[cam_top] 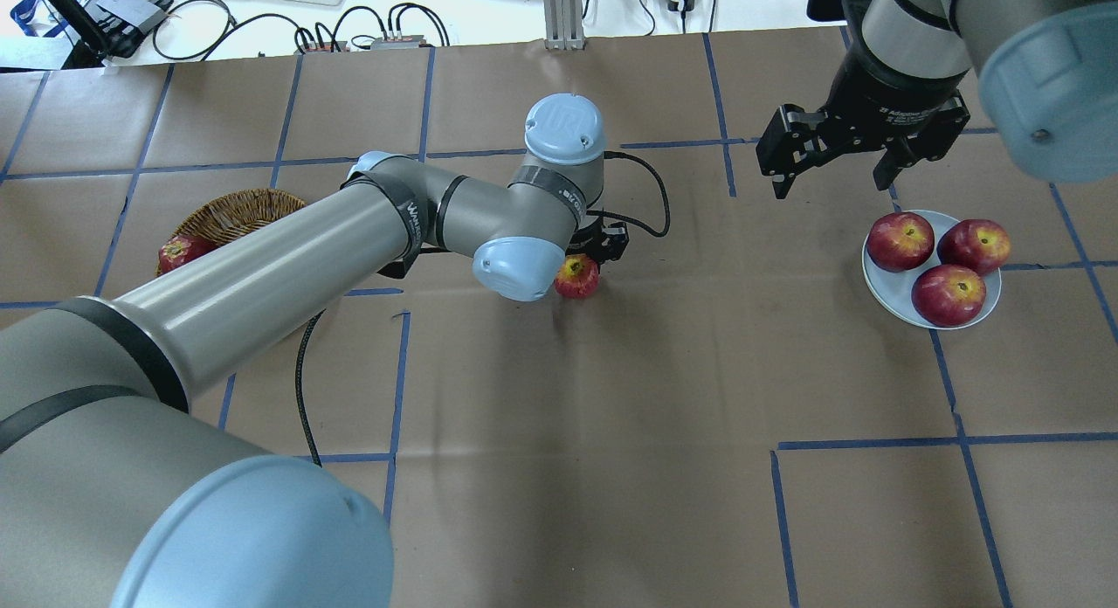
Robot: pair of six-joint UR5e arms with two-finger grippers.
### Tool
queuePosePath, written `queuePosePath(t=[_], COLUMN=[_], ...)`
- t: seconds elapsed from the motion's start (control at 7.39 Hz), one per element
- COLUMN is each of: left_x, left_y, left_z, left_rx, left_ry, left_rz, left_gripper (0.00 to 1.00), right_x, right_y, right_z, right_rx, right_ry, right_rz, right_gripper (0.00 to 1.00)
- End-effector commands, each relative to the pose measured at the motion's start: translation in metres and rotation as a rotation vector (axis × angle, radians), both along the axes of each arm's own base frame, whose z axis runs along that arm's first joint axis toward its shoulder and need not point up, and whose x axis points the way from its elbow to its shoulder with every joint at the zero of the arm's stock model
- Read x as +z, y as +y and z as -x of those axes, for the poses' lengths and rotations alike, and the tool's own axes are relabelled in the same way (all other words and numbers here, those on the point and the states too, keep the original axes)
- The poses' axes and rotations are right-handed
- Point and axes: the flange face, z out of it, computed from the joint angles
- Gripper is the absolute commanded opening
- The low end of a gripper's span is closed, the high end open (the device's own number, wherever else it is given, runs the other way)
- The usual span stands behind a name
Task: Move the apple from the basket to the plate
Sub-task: 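Lower the streaked apple onto the table midway and open the left gripper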
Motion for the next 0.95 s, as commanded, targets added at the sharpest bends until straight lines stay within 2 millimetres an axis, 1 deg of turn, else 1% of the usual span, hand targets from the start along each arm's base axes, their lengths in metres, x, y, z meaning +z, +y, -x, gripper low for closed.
queuePosePath(t=[0.0, 0.27, 0.41, 0.54, 0.68, 0.81], left_x=[0.0, 0.001, 0.008, 0.025, 0.053, 0.091], left_y=[-0.001, -0.002, -0.002, -0.004, -0.007, -0.005], left_z=[0.0, 0.0, 0.0, -0.002, -0.003, -0.007], left_rx=[-0.001, 0.001, -0.002, -0.009, -0.009, -0.007], left_ry=[0.0, 0.004, 0.006, 0.017, 0.029, 0.04], left_rz=[0.004, 0.014, 0.023, 0.046, 0.077, 0.106], left_gripper=[0.7, 0.94, 0.99, 0.99, 0.99, 0.99], right_x=[0.001, 0.001, 0.001, 0.001, 0.001, 0.001], right_y=[0.0, 0.0, 0.0, 0.0, 0.0, 0.0], right_z=[0.0, 0.0, 0.0, 0.001, 0.0, 0.001], right_rx=[0.0, 0.0, 0.0, -0.002, 0.0, -0.002], right_ry=[0.0, 0.0, 0.0, 0.0, 0.0, 0.0], right_rz=[0.002, 0.002, 0.002, 0.002, 0.002, 0.002], right_gripper=[1.0, 1.0, 1.0, 1.0, 1.0, 1.0])
